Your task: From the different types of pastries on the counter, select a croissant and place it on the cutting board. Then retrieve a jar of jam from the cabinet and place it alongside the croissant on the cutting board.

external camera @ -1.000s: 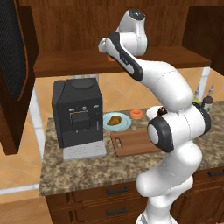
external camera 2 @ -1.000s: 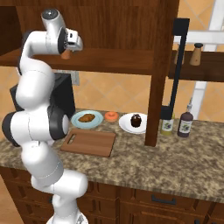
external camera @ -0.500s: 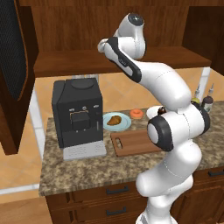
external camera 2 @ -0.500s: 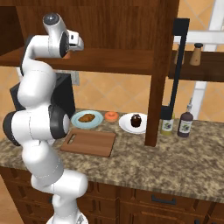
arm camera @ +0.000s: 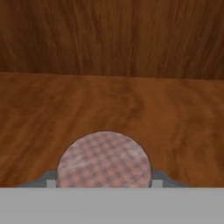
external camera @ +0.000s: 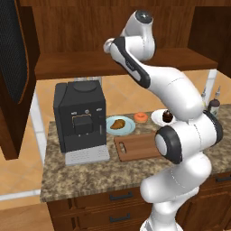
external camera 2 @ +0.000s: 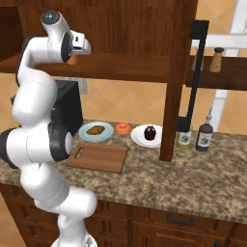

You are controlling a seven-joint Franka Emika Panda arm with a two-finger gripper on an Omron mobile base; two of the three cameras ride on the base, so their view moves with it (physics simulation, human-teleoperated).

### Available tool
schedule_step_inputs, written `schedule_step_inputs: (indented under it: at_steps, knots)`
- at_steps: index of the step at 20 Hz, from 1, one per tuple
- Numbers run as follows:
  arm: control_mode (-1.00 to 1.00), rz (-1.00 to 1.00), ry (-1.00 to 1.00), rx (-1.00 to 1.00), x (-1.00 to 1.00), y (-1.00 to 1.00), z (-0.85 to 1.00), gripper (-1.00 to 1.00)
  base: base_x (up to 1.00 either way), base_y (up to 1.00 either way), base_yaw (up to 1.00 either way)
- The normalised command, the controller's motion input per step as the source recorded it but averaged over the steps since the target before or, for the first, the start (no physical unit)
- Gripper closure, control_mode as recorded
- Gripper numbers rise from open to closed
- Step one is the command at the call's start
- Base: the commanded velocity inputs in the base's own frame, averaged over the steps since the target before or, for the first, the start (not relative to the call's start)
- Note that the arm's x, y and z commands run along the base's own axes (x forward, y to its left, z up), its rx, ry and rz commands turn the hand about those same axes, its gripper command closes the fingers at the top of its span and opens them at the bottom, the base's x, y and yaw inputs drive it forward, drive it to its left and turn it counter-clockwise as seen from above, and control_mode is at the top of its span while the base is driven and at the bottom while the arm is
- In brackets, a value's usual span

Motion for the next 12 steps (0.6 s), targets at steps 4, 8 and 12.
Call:
schedule_step_inputs:
  at_steps: [4,8,12]
  knots:
    - [-1.00,-0.12,-0.02,0.00,-0.99,-0.05,0.00,1.00,0.00,0.00,0.00]
    - [-1.00,-0.05,-0.10,0.00,-0.99,0.00,0.00,1.00,0.00,0.00,0.00]
    - [-1.00,0.00,-0.04,0.07,-1.00,-0.02,0.17,1.00,0.00,0.00,0.00]
